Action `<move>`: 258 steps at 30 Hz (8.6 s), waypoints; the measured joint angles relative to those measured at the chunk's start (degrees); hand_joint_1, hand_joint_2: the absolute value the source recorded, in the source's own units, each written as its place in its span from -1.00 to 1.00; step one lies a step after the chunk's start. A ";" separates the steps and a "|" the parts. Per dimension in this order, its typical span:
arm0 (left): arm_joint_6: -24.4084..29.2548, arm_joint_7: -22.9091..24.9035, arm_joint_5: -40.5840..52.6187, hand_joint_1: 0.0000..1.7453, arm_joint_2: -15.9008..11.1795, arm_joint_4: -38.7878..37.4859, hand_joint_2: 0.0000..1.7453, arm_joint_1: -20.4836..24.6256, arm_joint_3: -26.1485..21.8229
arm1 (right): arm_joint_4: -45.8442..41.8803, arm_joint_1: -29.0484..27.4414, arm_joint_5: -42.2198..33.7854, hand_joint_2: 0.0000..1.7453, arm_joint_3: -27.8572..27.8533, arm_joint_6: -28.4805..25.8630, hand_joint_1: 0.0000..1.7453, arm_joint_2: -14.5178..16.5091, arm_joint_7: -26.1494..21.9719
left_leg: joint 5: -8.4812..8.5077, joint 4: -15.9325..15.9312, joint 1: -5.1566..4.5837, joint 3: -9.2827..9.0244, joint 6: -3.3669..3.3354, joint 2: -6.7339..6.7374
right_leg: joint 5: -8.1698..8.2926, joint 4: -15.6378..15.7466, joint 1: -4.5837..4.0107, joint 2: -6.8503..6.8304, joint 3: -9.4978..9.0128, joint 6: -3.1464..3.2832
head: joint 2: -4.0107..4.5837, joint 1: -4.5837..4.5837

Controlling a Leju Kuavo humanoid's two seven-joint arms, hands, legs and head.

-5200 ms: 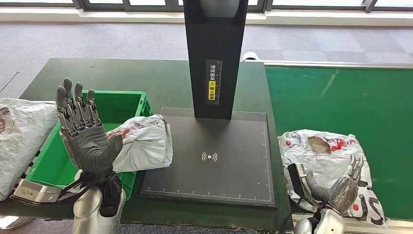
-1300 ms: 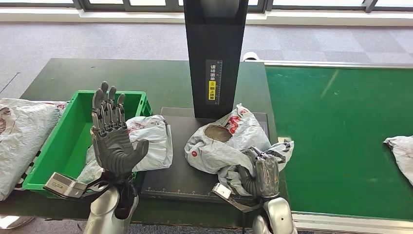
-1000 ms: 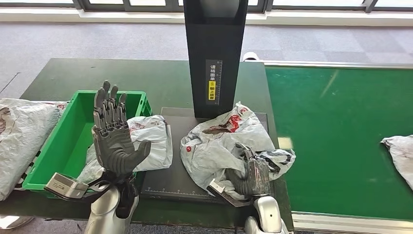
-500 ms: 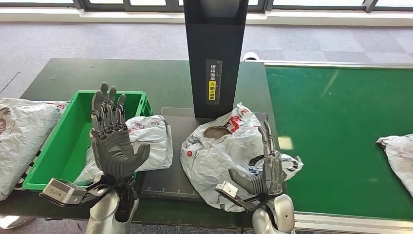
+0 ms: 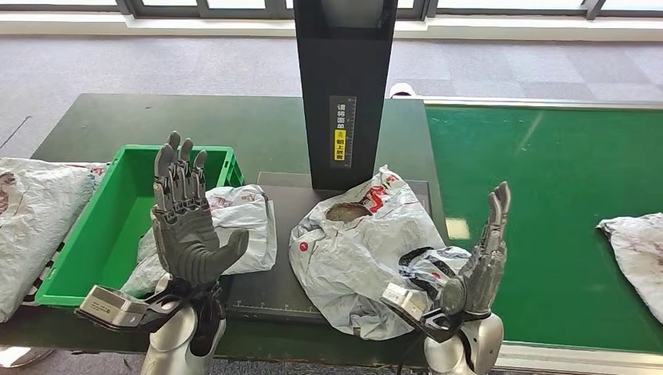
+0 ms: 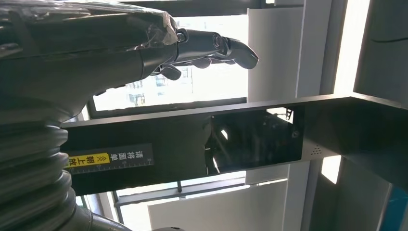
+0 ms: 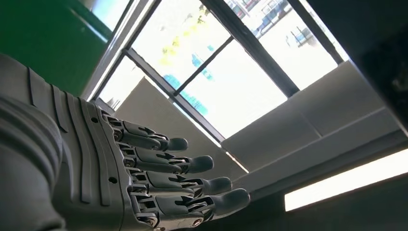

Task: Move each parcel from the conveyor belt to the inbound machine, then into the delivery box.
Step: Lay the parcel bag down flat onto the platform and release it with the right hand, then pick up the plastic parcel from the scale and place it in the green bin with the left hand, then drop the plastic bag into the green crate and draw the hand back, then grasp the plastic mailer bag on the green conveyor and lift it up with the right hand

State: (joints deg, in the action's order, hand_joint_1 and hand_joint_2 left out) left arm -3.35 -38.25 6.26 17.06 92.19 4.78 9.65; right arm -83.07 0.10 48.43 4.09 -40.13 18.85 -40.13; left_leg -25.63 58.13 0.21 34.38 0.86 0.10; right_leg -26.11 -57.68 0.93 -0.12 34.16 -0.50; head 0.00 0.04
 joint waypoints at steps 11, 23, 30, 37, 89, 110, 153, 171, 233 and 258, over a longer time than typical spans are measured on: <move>1.97 0.00 4.56 -1.00 -0.13 -5.03 1.00 3.02 2.44 | -8.77 -1.36 -2.65 -1.00 -0.02 0.00 -1.00 -0.07 0.00 | 0.00 0.00 -0.02 -0.02 0.00 0.05 | 0.02 0.00 0.02 0.05 -0.03 -0.02 | 0.00 0.00; 3.62 0.12 9.96 -1.00 -0.17 -7.97 1.00 4.36 3.15 | -11.37 -1.75 -3.58 -1.00 -0.07 0.00 -1.00 -0.09 0.00 | 0.01 0.01 -0.02 -0.02 -0.01 0.03 | 0.02 0.00 0.03 0.00 0.00 -0.02 | 0.00 0.01; 10.45 4.25 32.37 -1.00 1.24 -24.52 1.00 11.59 8.76 | -19.45 -2.86 -6.32 -0.50 -0.98 0.00 -1.00 -0.11 0.01 | 0.02 0.06 -0.07 -0.03 -0.04 -0.02 | 0.08 0.01 0.09 -0.03 -0.05 -0.11 | 0.00 0.00; 17.93 11.14 39.40 -1.00 3.48 -44.01 1.00 17.20 14.74 | -23.61 -3.59 -8.03 1.00 -3.01 0.00 -1.00 -0.09 0.02 | 0.00 0.07 -0.07 -0.02 -0.06 0.06 | 0.09 0.01 0.09 0.05 -0.05 -0.13 | 0.00 0.00; 37.16 32.95 61.57 1.00 4.39 -63.28 1.00 23.68 28.50 | -25.99 -3.24 -15.10 1.00 -10.27 0.00 -1.00 -0.02 0.02 | 0.01 0.05 -0.06 -0.10 -0.08 -0.08 | 0.08 0.00 0.08 -0.08 -0.24 -0.14 | 0.00 0.00; 43.52 28.58 80.27 1.00 2.14 -19.69 1.00 13.06 19.20 | -26.19 -3.80 -14.00 1.00 -10.27 0.02 -1.00 0.06 0.02 | -0.05 0.04 -0.06 -0.05 -0.13 -0.08 | 0.02 0.00 0.07 -0.11 -0.27 -0.16 | 0.00 0.00; 43.46 41.95 80.75 -1.00 0.51 -28.06 1.00 13.57 -27.56 | -26.06 -6.24 -15.02 1.00 -10.16 0.02 -1.00 0.28 0.02 | -0.04 0.03 -0.04 -0.09 -0.12 -0.04 | 0.00 0.00 0.05 -0.05 -0.22 -0.13 | 0.00 0.02; 43.48 42.36 77.65 -1.00 0.53 -24.69 -0.50 12.02 -29.00 | -25.95 -7.18 -14.99 1.00 -10.13 0.02 -1.00 0.39 0.00 | -0.04 0.03 -0.03 -0.09 -0.11 -0.05 | 0.00 0.00 0.04 -0.06 -0.23 -0.13 | 0.00 0.02; -18.97 0.07 -1.95 -1.00 0.33 -7.61 1.00 1.33 7.57 | 26.88 8.21 30.78 1.00 -45.18 0.42 -1.00 -5.21 34.47 | -0.09 0.06 -0.07 -0.08 -0.19 -0.20 | -0.08 0.05 0.08 -0.31 -0.32 -0.17 | 0.00 0.00; -19.47 0.06 -1.94 -1.00 0.30 -10.64 1.00 1.82 8.30 | 47.62 12.31 33.20 1.00 -44.14 11.07 1.00 -12.63 48.83 | -0.08 0.06 -0.05 -0.13 -0.20 -0.18 | -0.07 0.05 0.06 -0.31 -0.38 -0.19 | 0.00 0.00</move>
State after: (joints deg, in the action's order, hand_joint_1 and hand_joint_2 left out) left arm -22.81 -38.19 4.32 17.36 81.55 6.60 17.95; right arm -35.45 12.41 81.63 -40.05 -29.06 6.22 8.70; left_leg -25.71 58.19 0.16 34.25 0.66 -0.08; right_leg -26.18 -57.63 0.99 -0.43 33.79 -0.69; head 0.00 0.04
